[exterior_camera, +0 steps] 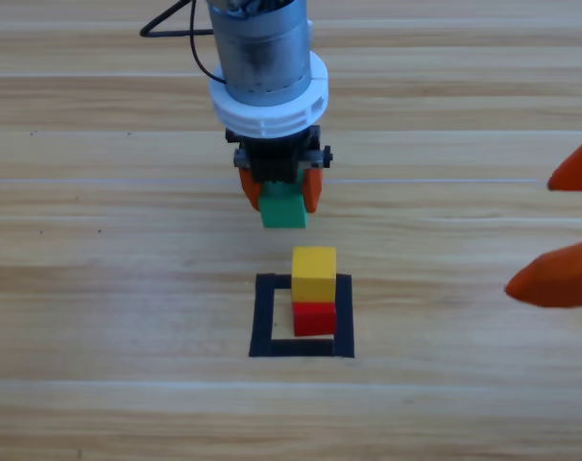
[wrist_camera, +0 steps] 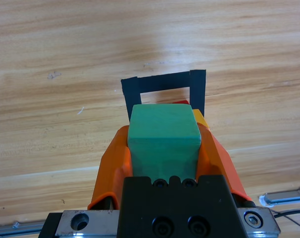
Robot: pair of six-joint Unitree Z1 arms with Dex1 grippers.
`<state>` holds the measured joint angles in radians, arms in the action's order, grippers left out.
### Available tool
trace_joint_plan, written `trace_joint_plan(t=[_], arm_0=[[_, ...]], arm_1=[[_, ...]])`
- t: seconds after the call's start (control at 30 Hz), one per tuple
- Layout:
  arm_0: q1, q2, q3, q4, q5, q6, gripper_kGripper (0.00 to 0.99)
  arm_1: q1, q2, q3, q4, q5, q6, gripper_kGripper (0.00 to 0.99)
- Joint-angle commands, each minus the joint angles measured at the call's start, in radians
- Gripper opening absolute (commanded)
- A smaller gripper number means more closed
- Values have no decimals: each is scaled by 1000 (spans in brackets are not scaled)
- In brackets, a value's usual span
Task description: Stack the blocks in the rectangular block: red at the bottom, yellow in the middle, green on top
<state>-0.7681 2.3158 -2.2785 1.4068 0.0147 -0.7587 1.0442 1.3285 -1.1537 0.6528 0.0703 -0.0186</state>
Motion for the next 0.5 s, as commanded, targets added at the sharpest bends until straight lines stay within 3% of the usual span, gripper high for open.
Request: trace_joint_plan(t=[0.03,0.5], arm_0=[[-28,39,24,9,-4,2,0],[-65,43,24,9,1,-7,0]], arm_1=[[-21,40,17,4,32,-14,990],[-21,38,29,4,35,-20,990]])
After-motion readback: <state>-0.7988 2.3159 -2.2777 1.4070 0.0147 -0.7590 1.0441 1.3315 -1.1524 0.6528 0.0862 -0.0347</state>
